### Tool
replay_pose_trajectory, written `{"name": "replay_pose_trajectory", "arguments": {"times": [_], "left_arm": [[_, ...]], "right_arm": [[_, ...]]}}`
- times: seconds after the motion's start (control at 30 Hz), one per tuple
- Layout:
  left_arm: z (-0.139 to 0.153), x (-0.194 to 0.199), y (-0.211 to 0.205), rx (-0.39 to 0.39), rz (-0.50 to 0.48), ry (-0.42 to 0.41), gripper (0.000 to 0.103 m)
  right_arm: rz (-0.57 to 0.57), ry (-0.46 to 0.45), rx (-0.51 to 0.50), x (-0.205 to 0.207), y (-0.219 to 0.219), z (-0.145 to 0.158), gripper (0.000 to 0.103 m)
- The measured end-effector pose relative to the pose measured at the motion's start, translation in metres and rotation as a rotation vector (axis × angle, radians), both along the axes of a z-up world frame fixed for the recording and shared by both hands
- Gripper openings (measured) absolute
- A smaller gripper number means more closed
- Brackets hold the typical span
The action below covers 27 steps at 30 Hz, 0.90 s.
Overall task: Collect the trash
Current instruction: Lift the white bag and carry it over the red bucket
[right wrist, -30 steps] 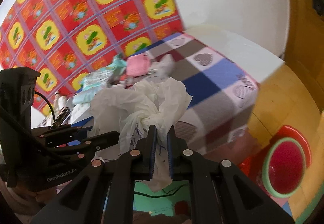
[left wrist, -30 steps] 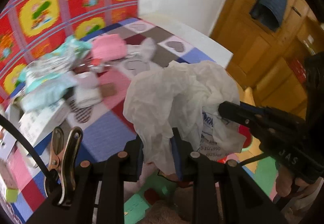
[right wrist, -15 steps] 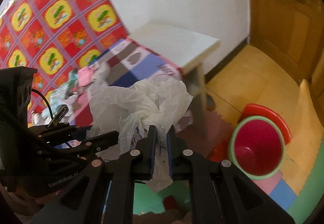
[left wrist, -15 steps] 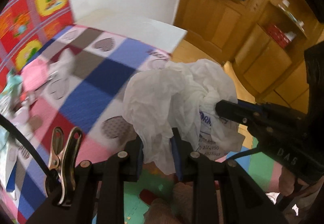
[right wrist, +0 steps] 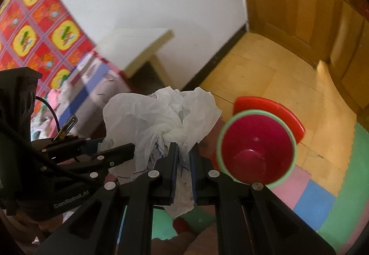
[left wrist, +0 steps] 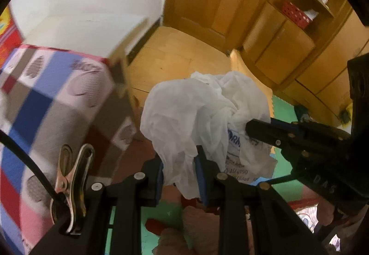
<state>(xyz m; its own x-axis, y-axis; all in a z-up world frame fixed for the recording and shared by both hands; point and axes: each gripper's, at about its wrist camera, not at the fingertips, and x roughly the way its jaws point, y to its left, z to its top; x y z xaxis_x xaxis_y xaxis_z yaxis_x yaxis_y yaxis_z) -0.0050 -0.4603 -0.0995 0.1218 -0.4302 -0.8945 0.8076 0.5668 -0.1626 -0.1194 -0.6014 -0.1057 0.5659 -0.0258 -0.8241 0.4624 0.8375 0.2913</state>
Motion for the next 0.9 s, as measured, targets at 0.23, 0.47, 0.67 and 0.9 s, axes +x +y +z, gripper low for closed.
{"name": "replay_pose_trajectory", "arguments": {"times": [0.23,0.47,0.67,0.9], "left_arm": [[-0.037,-0.010,-0.055,0.010,-0.068,0.018,0.025],[-0.078,-0.019,-0.112,0.030,-0.118,0.021,0.025],[-0.114,-0.022,-0.147,0.050,-0.127,0.052,0.025],[-0.145,-0.020,-0.175,0.093,-0.131,0.056,0.027]], "right_arm": [[-0.077,0.056,-0.006,-0.016,-0.044,-0.038,0.011],[-0.127,0.107,-0.009,-0.021,-0.080,-0.076,0.011],[-0.165,0.147,0.006,-0.024,-0.111,-0.108,0.011],[-0.197,0.193,0.025,-0.024,-0.130,-0.140,0.011]]}}
